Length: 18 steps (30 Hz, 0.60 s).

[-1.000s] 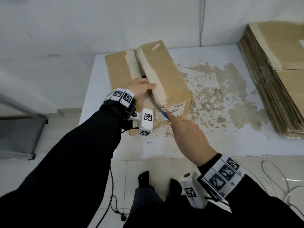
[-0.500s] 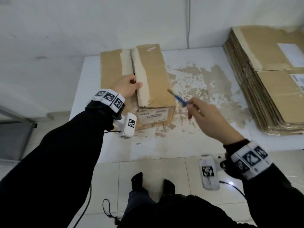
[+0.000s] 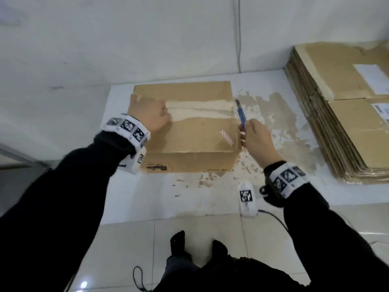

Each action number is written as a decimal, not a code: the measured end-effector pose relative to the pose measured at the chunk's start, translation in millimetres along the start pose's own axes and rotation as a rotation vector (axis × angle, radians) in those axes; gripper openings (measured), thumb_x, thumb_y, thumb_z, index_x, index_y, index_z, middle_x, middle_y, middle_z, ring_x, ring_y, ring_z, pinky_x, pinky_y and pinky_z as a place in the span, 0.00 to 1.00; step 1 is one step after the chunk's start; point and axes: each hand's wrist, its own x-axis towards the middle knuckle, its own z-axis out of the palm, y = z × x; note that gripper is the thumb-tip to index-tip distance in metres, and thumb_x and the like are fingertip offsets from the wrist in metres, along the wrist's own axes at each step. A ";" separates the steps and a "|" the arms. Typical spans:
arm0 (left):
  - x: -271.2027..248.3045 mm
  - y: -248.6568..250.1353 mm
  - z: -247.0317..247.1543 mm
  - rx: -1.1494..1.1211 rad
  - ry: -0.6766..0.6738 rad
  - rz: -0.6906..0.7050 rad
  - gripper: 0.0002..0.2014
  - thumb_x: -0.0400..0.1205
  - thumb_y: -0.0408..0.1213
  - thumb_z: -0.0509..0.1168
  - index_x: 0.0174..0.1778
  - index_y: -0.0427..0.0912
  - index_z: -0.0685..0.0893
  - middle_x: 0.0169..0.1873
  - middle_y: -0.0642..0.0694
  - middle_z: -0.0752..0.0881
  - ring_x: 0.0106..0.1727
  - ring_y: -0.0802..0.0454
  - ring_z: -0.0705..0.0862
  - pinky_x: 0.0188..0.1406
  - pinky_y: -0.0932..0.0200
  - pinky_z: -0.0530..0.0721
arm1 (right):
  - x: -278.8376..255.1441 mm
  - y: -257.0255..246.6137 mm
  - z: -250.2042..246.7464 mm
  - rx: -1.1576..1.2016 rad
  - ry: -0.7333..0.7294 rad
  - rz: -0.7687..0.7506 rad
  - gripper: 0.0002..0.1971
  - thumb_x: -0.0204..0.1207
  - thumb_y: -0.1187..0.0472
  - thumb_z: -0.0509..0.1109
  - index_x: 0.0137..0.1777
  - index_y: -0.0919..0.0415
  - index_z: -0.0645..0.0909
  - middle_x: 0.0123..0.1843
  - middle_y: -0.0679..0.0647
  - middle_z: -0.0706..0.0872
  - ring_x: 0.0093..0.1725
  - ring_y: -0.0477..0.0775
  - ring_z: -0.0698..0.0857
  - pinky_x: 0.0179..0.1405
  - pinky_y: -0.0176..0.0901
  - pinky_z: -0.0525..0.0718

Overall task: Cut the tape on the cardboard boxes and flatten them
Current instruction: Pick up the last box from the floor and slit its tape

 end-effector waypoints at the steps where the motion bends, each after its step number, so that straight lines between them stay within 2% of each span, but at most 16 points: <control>1: -3.3 10.0 9.0 -0.050 0.011 -0.004 0.20 0.84 0.51 0.51 0.63 0.44 0.79 0.58 0.39 0.82 0.64 0.40 0.77 0.75 0.39 0.56 | -9.0 -1.0 2.0 0.083 -0.003 0.015 0.16 0.87 0.57 0.50 0.43 0.60 0.75 0.43 0.59 0.81 0.41 0.63 0.82 0.43 0.59 0.85; 3: -12.2 37.3 26.3 -0.167 0.054 0.047 0.22 0.84 0.56 0.52 0.64 0.47 0.78 0.60 0.41 0.79 0.67 0.41 0.72 0.75 0.40 0.56 | -21.3 3.4 6.7 0.335 -0.043 0.085 0.14 0.88 0.59 0.50 0.51 0.66 0.75 0.43 0.58 0.82 0.38 0.58 0.85 0.39 0.48 0.88; 4: -16.1 51.7 34.7 -0.217 0.076 0.082 0.21 0.83 0.57 0.53 0.64 0.48 0.78 0.60 0.42 0.78 0.66 0.43 0.71 0.74 0.43 0.58 | -27.3 4.6 7.3 0.429 -0.088 0.121 0.14 0.88 0.60 0.50 0.53 0.67 0.76 0.43 0.59 0.82 0.37 0.56 0.87 0.37 0.45 0.89; 5: -19.7 64.8 42.9 -0.262 0.106 0.105 0.21 0.83 0.57 0.53 0.63 0.48 0.78 0.58 0.44 0.78 0.64 0.44 0.71 0.71 0.45 0.61 | -28.8 8.3 6.8 0.427 -0.116 0.110 0.14 0.88 0.60 0.52 0.54 0.66 0.77 0.42 0.58 0.82 0.34 0.54 0.87 0.35 0.45 0.89; 6: -23.0 75.0 50.3 -0.300 0.150 0.107 0.22 0.82 0.58 0.52 0.61 0.47 0.79 0.55 0.44 0.78 0.61 0.44 0.72 0.69 0.47 0.63 | -27.4 11.1 3.7 0.335 -0.123 0.060 0.13 0.87 0.60 0.53 0.52 0.61 0.80 0.38 0.56 0.82 0.30 0.52 0.85 0.31 0.44 0.87; 8: -28.8 84.7 60.9 -0.370 0.265 0.077 0.24 0.80 0.59 0.49 0.55 0.45 0.80 0.49 0.45 0.78 0.55 0.44 0.73 0.65 0.48 0.63 | -16.0 19.1 -7.8 -0.004 -0.120 -0.106 0.13 0.86 0.60 0.56 0.46 0.48 0.80 0.31 0.50 0.80 0.25 0.48 0.78 0.26 0.40 0.76; 9: -29.8 85.4 64.7 -0.403 0.323 0.068 0.24 0.79 0.58 0.48 0.53 0.44 0.80 0.47 0.45 0.78 0.54 0.44 0.73 0.63 0.49 0.63 | -9.9 21.3 -14.1 -0.129 -0.148 -0.186 0.12 0.86 0.59 0.57 0.49 0.44 0.80 0.30 0.48 0.80 0.25 0.47 0.76 0.26 0.38 0.73; 11: -29.5 84.7 68.3 -0.438 0.434 0.075 0.21 0.80 0.54 0.50 0.49 0.41 0.80 0.45 0.44 0.78 0.52 0.43 0.73 0.62 0.49 0.63 | -1.0 22.1 -24.0 -0.231 -0.244 -0.279 0.14 0.86 0.58 0.57 0.64 0.44 0.80 0.31 0.50 0.82 0.25 0.47 0.75 0.25 0.33 0.71; 12: -28.9 85.0 68.9 -0.447 0.479 0.084 0.19 0.81 0.52 0.52 0.48 0.40 0.80 0.44 0.43 0.78 0.51 0.43 0.73 0.62 0.49 0.63 | 1.7 21.2 -26.8 -0.280 -0.272 -0.320 0.15 0.86 0.58 0.58 0.67 0.45 0.79 0.31 0.52 0.83 0.23 0.47 0.73 0.23 0.31 0.69; 14: -27.4 86.9 67.9 -0.454 0.535 0.092 0.16 0.81 0.49 0.56 0.47 0.39 0.80 0.44 0.43 0.78 0.51 0.42 0.74 0.62 0.49 0.62 | 6.6 18.6 -31.0 -0.350 -0.286 -0.393 0.15 0.85 0.58 0.58 0.67 0.48 0.80 0.29 0.53 0.82 0.20 0.44 0.69 0.20 0.32 0.67; 15: -27.0 87.6 67.1 -0.458 0.553 0.092 0.16 0.81 0.49 0.57 0.47 0.39 0.80 0.43 0.43 0.78 0.51 0.43 0.74 0.62 0.49 0.62 | 10.0 18.1 -34.6 -0.350 -0.321 -0.406 0.15 0.85 0.59 0.59 0.66 0.49 0.81 0.28 0.50 0.80 0.20 0.44 0.69 0.21 0.31 0.67; 18: -25.4 87.3 65.0 -0.497 0.639 0.088 0.16 0.82 0.47 0.56 0.46 0.38 0.79 0.43 0.41 0.78 0.50 0.43 0.74 0.60 0.49 0.63 | 14.2 17.9 -50.3 -0.367 -0.624 -0.360 0.14 0.84 0.58 0.61 0.64 0.47 0.83 0.27 0.44 0.78 0.21 0.41 0.70 0.23 0.29 0.68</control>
